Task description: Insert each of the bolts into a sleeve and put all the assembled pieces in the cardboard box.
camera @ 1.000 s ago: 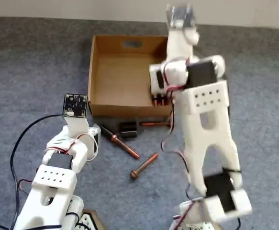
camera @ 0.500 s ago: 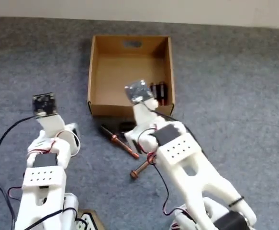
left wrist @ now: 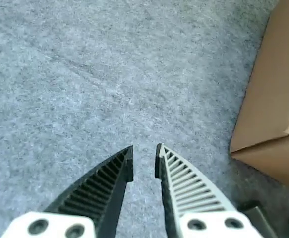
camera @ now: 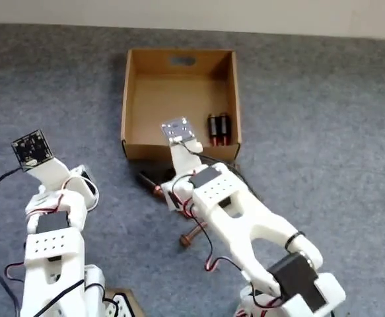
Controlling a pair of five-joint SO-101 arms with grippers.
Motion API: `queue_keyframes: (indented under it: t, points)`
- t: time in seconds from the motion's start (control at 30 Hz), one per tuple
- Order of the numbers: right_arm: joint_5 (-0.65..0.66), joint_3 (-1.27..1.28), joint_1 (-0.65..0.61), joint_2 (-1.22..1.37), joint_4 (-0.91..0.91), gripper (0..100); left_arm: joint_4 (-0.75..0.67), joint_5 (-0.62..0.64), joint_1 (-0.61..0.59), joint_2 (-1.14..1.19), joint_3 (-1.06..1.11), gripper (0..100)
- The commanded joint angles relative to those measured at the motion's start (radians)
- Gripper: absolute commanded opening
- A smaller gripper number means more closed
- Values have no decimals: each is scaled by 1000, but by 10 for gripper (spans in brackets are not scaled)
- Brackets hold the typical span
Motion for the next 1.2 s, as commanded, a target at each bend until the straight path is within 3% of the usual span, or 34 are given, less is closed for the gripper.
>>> queue_keyframes:
  t: [0.0,0.37,1.17]
  points:
    - [-20,-96,-16,28,-13,205,-21,8,-10,-16,-42,101]
    - [-153,-151,-73,139,-15,205,-23,8,-8,-16,-42,101]
    - [-147,-232,22,265,-12,205,-23,8,-8,-16,-42,101]
